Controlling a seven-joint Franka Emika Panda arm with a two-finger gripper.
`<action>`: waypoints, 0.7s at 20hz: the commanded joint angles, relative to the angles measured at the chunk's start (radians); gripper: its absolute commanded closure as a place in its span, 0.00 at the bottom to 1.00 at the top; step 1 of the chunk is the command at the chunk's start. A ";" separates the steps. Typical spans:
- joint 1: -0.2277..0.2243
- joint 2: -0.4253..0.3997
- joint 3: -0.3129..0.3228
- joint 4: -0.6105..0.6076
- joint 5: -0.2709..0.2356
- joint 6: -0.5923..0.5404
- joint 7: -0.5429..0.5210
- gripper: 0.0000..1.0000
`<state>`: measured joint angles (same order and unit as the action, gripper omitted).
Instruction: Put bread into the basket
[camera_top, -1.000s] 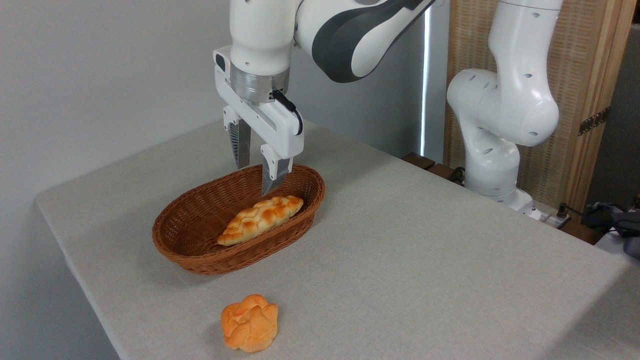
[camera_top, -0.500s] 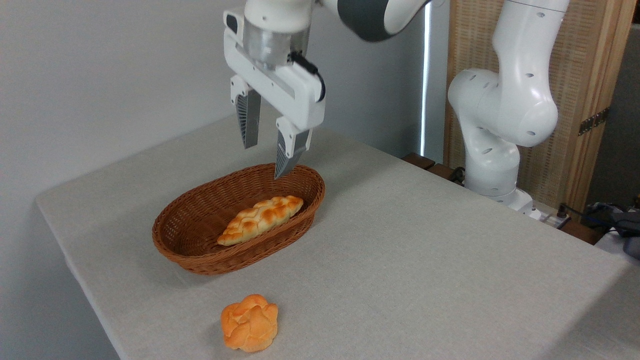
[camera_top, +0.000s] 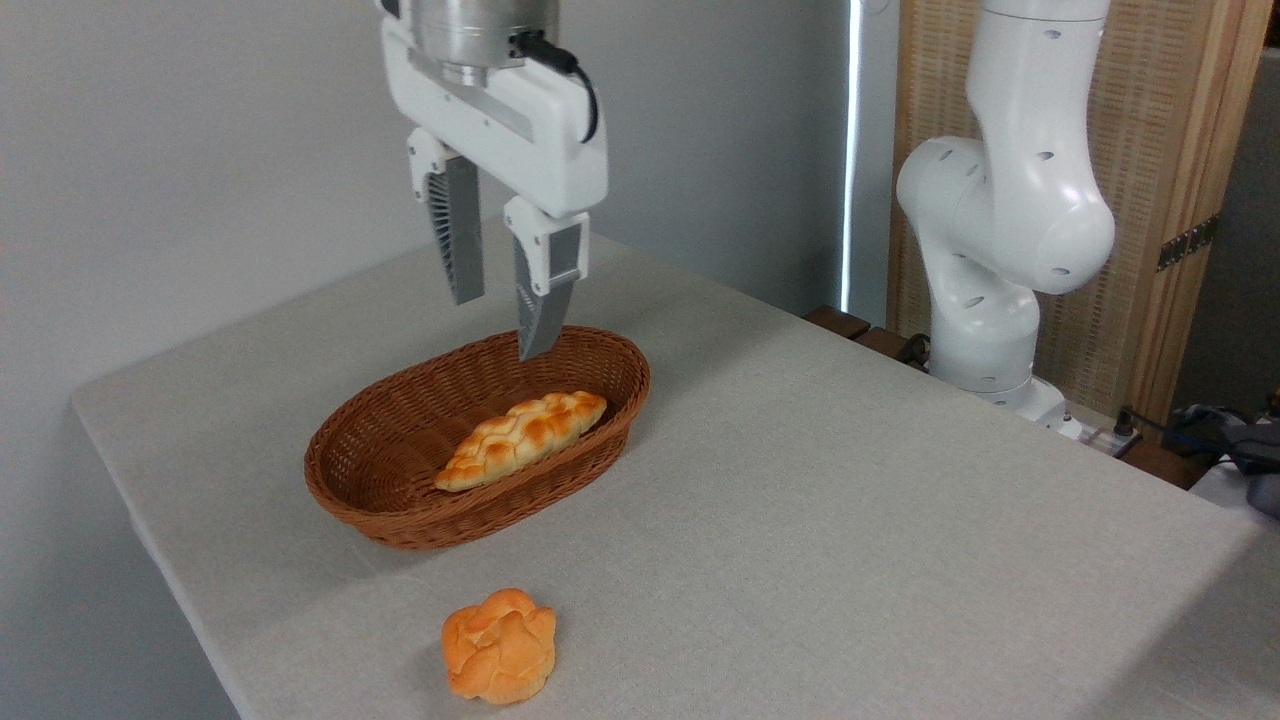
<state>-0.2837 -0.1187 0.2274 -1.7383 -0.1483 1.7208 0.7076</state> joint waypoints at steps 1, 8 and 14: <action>0.135 0.073 -0.130 0.112 0.016 -0.079 -0.036 0.00; 0.146 0.079 -0.132 0.099 0.074 -0.076 -0.033 0.00; 0.146 0.077 -0.131 0.097 0.092 -0.069 -0.030 0.00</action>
<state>-0.1426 -0.0436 0.1018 -1.6568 -0.0732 1.6722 0.6884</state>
